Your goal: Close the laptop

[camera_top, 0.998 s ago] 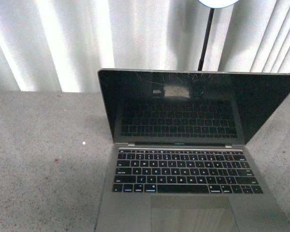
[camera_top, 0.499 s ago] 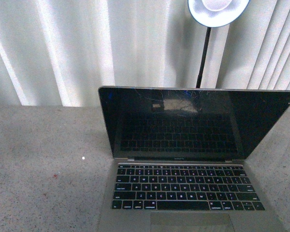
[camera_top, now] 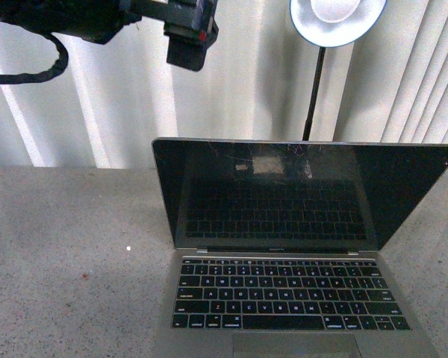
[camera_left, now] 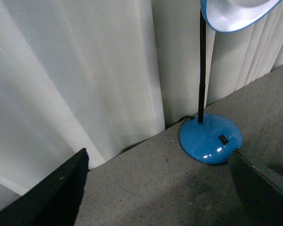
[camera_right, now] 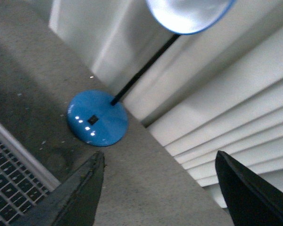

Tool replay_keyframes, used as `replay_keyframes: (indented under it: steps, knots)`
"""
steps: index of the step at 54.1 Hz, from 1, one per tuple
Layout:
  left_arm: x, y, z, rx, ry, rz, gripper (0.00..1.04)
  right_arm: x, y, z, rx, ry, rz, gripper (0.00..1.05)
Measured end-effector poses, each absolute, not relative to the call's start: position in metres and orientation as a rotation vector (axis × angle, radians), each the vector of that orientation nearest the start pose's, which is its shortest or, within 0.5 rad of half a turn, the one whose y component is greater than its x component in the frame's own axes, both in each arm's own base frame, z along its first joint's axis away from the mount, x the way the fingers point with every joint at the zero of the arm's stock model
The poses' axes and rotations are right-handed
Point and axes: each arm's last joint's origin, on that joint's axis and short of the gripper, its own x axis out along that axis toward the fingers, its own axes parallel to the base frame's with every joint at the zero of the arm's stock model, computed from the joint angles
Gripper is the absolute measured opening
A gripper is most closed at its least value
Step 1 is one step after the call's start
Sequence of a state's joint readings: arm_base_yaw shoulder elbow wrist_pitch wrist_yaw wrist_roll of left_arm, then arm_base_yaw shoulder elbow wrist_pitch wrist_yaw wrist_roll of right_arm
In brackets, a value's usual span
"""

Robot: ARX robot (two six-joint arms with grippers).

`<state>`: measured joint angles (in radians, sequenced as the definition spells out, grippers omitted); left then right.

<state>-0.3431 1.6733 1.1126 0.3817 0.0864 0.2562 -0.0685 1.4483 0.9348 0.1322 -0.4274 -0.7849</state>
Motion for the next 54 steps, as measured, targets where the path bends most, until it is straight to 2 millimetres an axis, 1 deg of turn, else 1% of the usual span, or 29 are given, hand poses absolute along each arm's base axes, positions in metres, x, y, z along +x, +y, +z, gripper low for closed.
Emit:
replay_keyframes:
  steps: [2,3,5,6,9,13,15,17,18,22,32,42,54]
  knots:
    - [0.362,-0.135,0.268,0.291,0.145,-0.456,0.81,0.319,-0.005,0.258,-0.679,0.233,0.528,0.64]
    - [0.362,-0.135,0.268,0.297,0.151,-0.455,0.79,0.319,-0.004,0.257,-0.681,0.237,0.540,0.62]
    - [0.364,-0.138,0.268,0.320,0.165,-0.453,0.74,0.321,-0.001,0.253,-0.691,0.250,0.575,0.55]
    - [0.364,-0.140,0.268,0.332,0.174,-0.450,0.70,0.321,0.000,0.252,-0.692,0.254,0.580,0.53]
    - [0.365,-0.143,0.267,0.372,0.204,-0.442,0.59,0.325,0.004,0.249,-0.716,0.263,0.606,0.43]
    - [0.367,-0.147,0.266,0.432,0.257,-0.437,0.42,0.331,0.007,0.246,-0.739,0.278,0.636,0.25]
    - [0.367,-0.148,0.263,0.461,0.283,-0.437,0.33,0.334,0.008,0.247,-0.750,0.281,0.646,0.14]
    - [0.368,-0.148,0.260,0.480,0.309,-0.447,0.22,0.337,0.009,0.249,-0.756,0.284,0.654,0.05]
    - [0.367,-0.148,0.259,0.487,0.317,-0.450,0.19,0.339,0.010,0.249,-0.759,0.284,0.657,0.02]
    - [0.366,-0.149,0.256,0.498,0.345,-0.463,0.03,0.343,0.013,0.249,-0.766,0.289,0.680,0.03]
    - [0.357,-0.161,0.248,0.516,0.385,-0.542,0.04,0.348,0.030,0.236,-0.818,0.314,0.778,0.03]
    - [0.353,-0.168,0.244,0.534,0.397,-0.565,0.04,0.353,0.038,0.234,-0.847,0.318,0.815,0.03]
    - [0.346,-0.172,0.235,0.561,0.424,-0.613,0.04,0.351,0.046,0.231,-0.861,0.341,0.863,0.03]
